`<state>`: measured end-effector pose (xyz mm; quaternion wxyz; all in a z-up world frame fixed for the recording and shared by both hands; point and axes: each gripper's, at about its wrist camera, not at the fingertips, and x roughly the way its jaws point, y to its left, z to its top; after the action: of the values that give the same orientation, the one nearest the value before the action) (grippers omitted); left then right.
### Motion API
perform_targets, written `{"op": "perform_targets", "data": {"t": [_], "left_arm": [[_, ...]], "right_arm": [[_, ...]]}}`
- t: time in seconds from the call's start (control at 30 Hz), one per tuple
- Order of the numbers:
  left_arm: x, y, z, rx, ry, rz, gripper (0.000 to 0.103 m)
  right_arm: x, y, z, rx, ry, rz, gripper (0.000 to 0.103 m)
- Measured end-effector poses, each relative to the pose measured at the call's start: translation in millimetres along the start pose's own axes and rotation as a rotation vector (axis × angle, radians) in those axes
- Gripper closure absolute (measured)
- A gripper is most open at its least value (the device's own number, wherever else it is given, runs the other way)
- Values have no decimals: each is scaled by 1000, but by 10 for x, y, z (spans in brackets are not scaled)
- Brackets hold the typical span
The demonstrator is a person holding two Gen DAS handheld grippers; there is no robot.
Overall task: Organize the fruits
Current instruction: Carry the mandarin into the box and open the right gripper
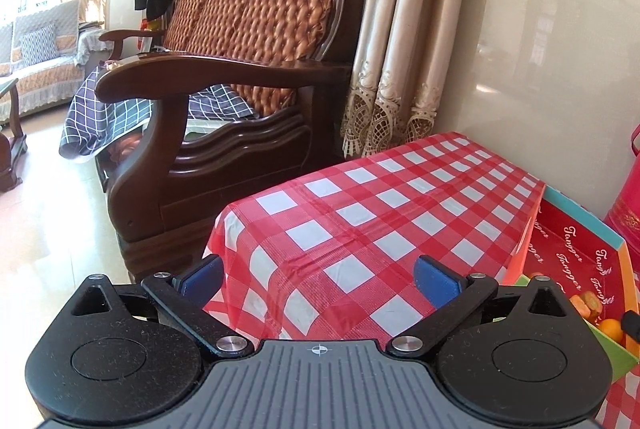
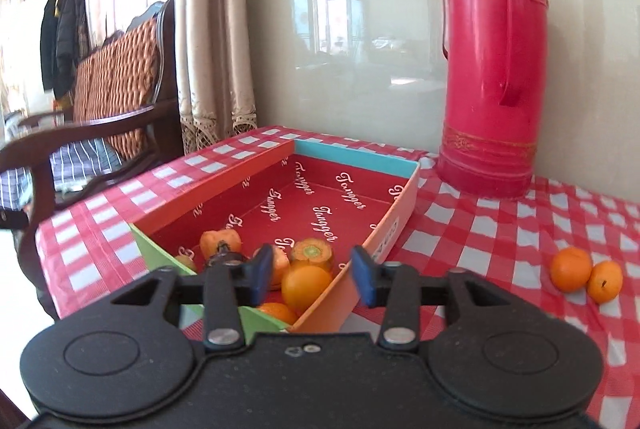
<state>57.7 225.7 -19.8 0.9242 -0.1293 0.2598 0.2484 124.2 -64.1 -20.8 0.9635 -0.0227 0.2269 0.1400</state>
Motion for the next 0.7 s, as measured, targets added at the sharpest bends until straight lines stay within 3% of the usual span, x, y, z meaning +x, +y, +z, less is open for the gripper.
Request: {"op": "perform_targets", "data": {"t": [0.03, 0.13, 0.23, 0.4, 0.53, 0.7], "left_arm": [[-1, -11, -3, 3, 0, -1, 3], [-9, -48, -8, 16, -3, -8, 3], [-29, -94, -16, 30, -7, -12, 3], [-62, -165, -25, 47, -8, -23, 3], [-89, -258, -37, 68, -4, -43, 3], [-176, -489, -84, 121, -15, -75, 3]], "right_arm": [[-30, 11, -13, -10, -14, -10, 41], [-121, 26, -19, -20, -59, -31, 37], [-215, 10, -14, -23, -94, -57, 25], [-344, 12, -32, -82, -139, -173, 20], [-445, -73, -54, -59, -164, -270, 7], [-550, -304, -83, -11, -169, -413, 6]]}}
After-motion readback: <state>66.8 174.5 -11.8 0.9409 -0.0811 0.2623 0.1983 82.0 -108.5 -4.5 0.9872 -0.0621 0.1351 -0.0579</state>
